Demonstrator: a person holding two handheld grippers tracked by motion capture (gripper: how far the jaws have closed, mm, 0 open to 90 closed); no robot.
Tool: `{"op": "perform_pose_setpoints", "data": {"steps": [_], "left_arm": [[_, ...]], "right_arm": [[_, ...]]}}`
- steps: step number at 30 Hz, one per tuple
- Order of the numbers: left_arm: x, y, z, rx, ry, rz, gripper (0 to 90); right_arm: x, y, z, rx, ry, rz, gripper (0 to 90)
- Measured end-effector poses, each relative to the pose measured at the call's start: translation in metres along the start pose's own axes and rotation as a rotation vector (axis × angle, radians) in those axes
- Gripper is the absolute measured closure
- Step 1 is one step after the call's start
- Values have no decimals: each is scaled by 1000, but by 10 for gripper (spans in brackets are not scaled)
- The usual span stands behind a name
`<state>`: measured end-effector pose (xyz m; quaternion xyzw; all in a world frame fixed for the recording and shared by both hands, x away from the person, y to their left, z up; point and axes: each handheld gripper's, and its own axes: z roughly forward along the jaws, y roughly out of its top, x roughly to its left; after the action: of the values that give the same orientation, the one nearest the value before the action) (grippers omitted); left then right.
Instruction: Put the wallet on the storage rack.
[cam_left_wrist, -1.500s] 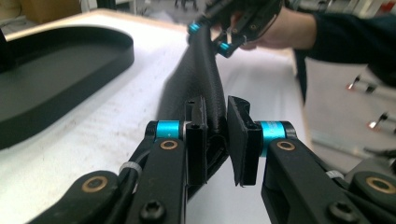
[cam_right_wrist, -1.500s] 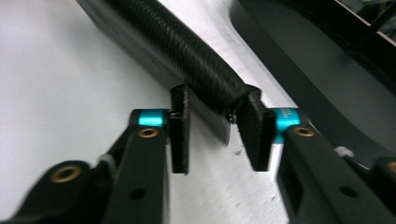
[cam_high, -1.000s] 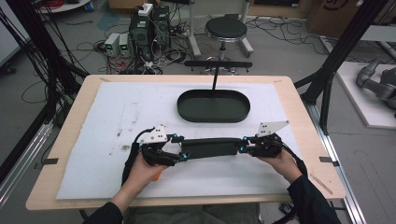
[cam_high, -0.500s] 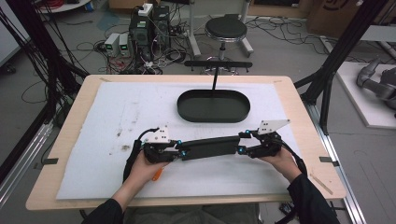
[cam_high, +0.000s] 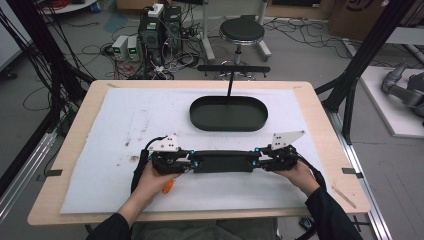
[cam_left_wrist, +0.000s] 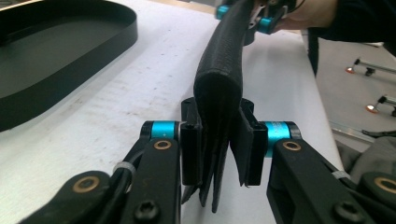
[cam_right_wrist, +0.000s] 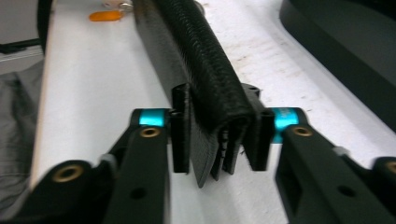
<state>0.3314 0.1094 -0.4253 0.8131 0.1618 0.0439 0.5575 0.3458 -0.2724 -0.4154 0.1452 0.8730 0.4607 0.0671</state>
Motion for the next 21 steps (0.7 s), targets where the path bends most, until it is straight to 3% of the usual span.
{"op": "perform_pose_setpoints", "data": {"steps": [4, 9, 15, 21], "left_arm": [[1, 0, -1, -10, 42, -27, 662], [1, 3, -9, -51, 112, -52, 450], [-1, 8, -24, -66, 193, -41, 341], [-10, 12, -41, -49, 251, 19, 326]], "right_arm": [[6, 2, -3, -10, 11, -14, 753], [9, 3, -9, -19, -18, -24, 760], [5, 4, -23, -81, -80, 18, 760], [-2, 6, -34, -112, -178, 64, 761]]}}
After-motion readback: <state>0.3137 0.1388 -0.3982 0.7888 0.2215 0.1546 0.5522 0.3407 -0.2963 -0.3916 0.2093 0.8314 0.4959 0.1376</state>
